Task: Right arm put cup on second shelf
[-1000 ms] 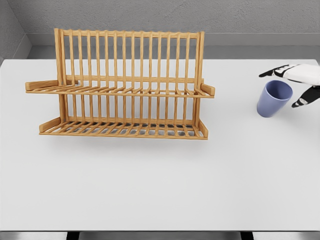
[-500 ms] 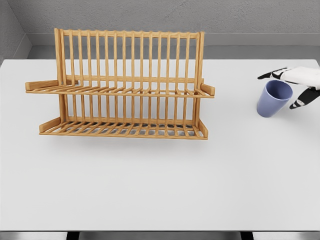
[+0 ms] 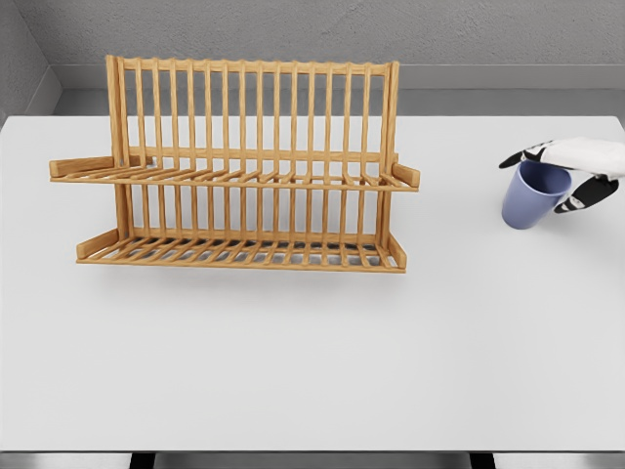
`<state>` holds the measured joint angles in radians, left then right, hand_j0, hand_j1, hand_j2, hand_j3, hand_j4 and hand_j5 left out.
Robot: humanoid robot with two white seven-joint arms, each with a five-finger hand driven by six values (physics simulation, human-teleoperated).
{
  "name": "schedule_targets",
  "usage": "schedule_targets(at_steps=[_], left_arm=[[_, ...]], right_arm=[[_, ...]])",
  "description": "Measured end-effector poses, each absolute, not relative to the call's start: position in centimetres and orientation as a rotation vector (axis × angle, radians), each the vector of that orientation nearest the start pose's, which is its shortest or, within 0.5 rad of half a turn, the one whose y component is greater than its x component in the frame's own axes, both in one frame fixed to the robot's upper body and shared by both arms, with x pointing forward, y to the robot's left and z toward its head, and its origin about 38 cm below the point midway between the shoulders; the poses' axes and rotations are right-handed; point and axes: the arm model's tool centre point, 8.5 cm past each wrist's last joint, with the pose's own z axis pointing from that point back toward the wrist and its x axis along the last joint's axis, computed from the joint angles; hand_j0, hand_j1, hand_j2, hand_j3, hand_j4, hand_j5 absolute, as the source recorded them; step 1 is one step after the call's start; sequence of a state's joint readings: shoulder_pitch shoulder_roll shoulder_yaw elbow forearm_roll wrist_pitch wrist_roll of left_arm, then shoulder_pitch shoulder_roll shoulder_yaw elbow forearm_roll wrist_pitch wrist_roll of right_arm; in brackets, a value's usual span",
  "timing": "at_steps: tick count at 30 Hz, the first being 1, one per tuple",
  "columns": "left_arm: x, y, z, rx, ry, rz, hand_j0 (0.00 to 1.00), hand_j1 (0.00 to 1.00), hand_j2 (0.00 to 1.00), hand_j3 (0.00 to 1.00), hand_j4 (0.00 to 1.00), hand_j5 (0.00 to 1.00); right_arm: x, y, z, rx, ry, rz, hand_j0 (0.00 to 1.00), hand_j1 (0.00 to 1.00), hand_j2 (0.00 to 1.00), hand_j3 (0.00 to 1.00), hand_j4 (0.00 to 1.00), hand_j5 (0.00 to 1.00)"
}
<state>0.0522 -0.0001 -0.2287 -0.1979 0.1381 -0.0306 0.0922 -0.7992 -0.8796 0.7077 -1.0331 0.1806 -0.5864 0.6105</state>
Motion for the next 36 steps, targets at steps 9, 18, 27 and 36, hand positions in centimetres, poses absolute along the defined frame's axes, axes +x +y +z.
schedule_targets(at_steps=[9,18,27,36], left_arm=[[3.7,26.3,-26.2,0.139,-0.173,-0.089,1.00,1.00,1.00,1.00,1.00,1.00],[3.7,26.3,-26.2,0.139,-0.173,-0.089,1.00,1.00,1.00,1.00,1.00,1.00],[3.7,26.3,-26.2,0.139,-0.173,-0.088,1.00,1.00,1.00,1.00,1.00,1.00],[3.7,26.3,-26.2,0.139,-0.174,-0.089,1.00,1.00,1.00,1.00,1.00,1.00]], right_arm=[[47.3,-41.8,22.0,-0.395,-1.184,1.776,0.67,0.67,0.67,0.67,0.67,0.67],[47.6,-41.6,22.9,-0.410,-1.199,1.783,0.64,0.64,0.64,0.64,0.64,0.64],[48.2,-41.4,25.2,-0.450,-1.240,1.787,0.64,0.64,0.64,0.64,0.64,0.64],[48.2,-39.5,27.7,-0.480,-1.303,1.846,0.64,0.64,0.64,0.64,0.64,0.64]])
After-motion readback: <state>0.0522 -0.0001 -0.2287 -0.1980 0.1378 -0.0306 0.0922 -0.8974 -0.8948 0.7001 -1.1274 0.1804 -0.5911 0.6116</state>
